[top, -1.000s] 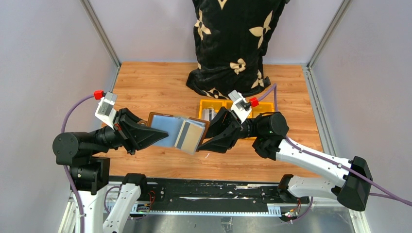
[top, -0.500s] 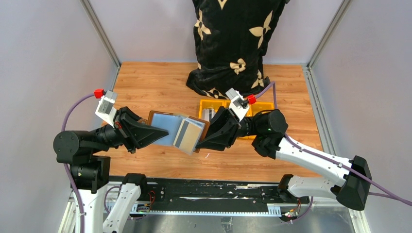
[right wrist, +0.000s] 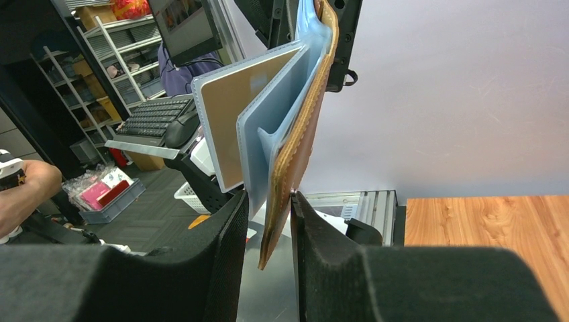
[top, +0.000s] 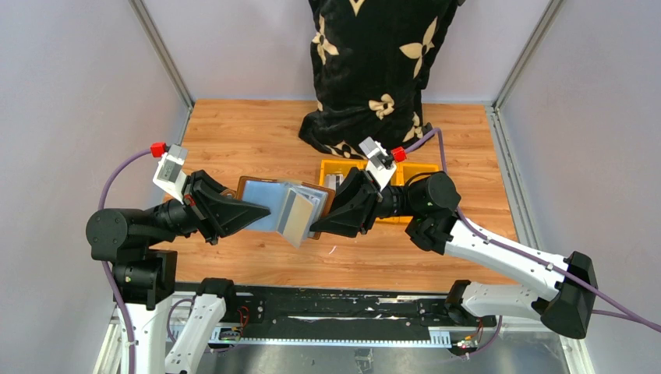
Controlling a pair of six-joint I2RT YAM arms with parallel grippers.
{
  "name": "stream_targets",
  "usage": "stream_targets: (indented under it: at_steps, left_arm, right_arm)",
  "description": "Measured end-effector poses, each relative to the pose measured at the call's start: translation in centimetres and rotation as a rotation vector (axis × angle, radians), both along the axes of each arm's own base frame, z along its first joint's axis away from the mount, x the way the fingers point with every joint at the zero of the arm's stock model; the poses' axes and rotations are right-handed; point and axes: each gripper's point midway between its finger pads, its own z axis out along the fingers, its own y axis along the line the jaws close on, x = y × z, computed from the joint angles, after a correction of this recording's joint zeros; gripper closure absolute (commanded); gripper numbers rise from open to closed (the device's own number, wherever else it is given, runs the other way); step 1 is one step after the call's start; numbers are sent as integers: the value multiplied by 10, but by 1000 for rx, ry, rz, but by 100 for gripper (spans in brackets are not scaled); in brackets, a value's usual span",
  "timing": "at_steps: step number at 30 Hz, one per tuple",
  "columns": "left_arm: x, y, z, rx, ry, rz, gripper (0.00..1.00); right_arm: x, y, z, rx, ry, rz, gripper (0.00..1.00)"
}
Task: Take the credit cards out of the card holder
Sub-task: Remove the credit card from the card holder.
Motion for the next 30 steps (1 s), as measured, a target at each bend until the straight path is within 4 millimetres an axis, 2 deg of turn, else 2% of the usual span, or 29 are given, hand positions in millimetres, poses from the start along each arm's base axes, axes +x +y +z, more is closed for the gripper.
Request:
stream_targets:
  at_steps: [9, 11, 14, 18, 22, 24, 26, 29, 30]
  left_arm:
    - [1, 0, 0, 1, -5, 3, 100]
    - [1, 0, -1, 3, -6, 5, 100]
    - [2, 0, -3, 12, -10, 8, 100]
    - [5, 1, -4, 16, -14, 25, 100]
    - [6, 1, -6, 20, -10, 28, 100]
    - [6, 1, -6, 21, -13, 28, 99]
    - [6, 1, -7, 24, -17, 30, 95]
    - [8, 2, -9, 34, -25, 38, 81]
    - [9, 2, -10, 37, -29, 45, 73]
  right_arm:
    - [1, 3, 2, -6, 33, 5, 73]
    - [5, 6, 0, -23, 56, -23, 74]
    - [25, 13, -6, -88, 128, -128, 73]
    - [44, 16, -9, -159, 196, -264, 68]
    - [44, 14, -10, -175, 201, -316, 62]
    - [41, 17, -10, -175, 191, -312, 68]
    - [36, 22, -9, -175, 177, -290, 81]
    - [24, 32, -3, -176, 144, -240, 99]
    - [20, 34, -1, -176, 135, -230, 100]
